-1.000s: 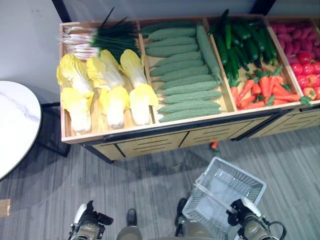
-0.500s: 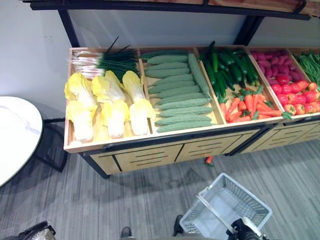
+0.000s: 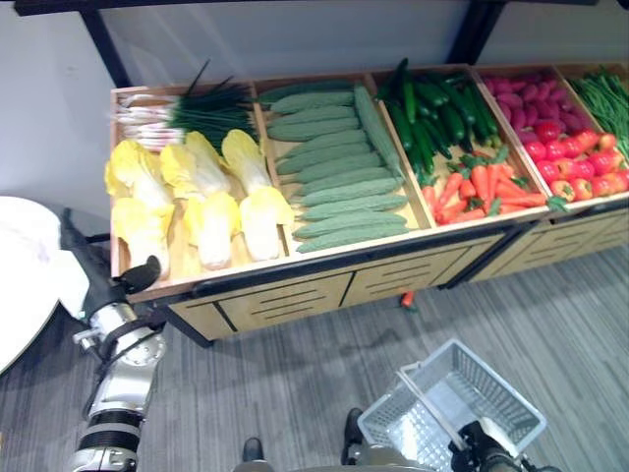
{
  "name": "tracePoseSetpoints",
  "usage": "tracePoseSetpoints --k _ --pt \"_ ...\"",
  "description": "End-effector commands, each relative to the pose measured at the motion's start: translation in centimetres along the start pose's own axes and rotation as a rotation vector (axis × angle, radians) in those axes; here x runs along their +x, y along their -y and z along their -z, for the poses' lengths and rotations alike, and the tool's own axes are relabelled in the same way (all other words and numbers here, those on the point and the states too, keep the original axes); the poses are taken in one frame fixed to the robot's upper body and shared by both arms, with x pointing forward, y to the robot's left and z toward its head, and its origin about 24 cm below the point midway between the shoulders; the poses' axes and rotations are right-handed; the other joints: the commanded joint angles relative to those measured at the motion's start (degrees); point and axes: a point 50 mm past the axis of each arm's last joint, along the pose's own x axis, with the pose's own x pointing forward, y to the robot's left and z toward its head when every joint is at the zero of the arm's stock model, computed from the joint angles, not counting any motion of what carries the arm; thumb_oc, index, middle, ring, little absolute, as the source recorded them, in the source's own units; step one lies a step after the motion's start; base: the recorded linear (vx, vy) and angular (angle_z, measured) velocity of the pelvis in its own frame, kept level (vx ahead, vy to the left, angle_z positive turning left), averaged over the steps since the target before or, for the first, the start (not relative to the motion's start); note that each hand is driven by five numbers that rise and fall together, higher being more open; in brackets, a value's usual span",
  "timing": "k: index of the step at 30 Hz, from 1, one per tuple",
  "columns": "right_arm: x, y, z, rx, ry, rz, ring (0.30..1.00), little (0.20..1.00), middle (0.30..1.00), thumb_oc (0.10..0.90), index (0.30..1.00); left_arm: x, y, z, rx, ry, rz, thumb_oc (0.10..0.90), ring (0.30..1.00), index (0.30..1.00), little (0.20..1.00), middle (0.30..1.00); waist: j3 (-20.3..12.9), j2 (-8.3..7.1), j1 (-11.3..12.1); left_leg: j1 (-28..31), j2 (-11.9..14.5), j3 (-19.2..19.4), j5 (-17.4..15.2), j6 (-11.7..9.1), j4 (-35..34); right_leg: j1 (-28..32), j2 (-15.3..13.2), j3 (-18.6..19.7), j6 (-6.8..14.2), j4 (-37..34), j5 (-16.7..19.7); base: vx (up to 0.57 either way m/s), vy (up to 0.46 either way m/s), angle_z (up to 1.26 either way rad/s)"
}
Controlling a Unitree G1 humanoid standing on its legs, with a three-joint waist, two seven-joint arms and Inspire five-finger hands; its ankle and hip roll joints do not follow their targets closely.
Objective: Get the vegetables into the basket
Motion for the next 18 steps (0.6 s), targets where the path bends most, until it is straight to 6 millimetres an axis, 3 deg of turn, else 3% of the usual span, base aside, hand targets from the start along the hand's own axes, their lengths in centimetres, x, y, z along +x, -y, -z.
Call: tracePoseSetpoints --k 1,6,18 --pt "0.4 1.5 -0.5 -0.078 0.035 0.041 0.3 0.3 0.3 0.4 0.3 3.6 -1.4 -3.8 0.005 0.201 -0.082 0.9 1.0 1.0 1.0 1.0 -1.56 -2.14 0.67 -1.0 0.75 -1.48 -1.89 -0.67 0.03 1.59 -6.57 3.25 8.58 -0.05 0.34 0.0 -0.012 -0.1" --pt "0.4 1.4 -0.6 -0.089 0.04 0.044 0.3 0.3 0.3 0.4 0.3 3.6 -0.4 -4.7 -0.021 0.207 -0.073 0.9 1.0 1.0 1.0 1.0 -1.85 -2.27 -0.04 -0.51 1.1 -0.71 -2.06 -0.76 0.03 1.27 -6.23 4.0 8.56 -0.05 0.28 0.02 -0.013 -0.15" --pt "0.2 0.7 -0.2 -0.115 0.025 0.026 0.3 0.3 0.3 0.4 0.3 3.3 2.3 -4.6 -0.099 0.078 -0.047 0.9 1.0 1.0 1.0 1.0 -2.36 -2.67 -1.56 -0.04 1.72 0.14 -2.18 -0.87 0.03 0.88 -5.45 5.11 8.28 -0.05 0.01 0.02 -0.01 -0.04"
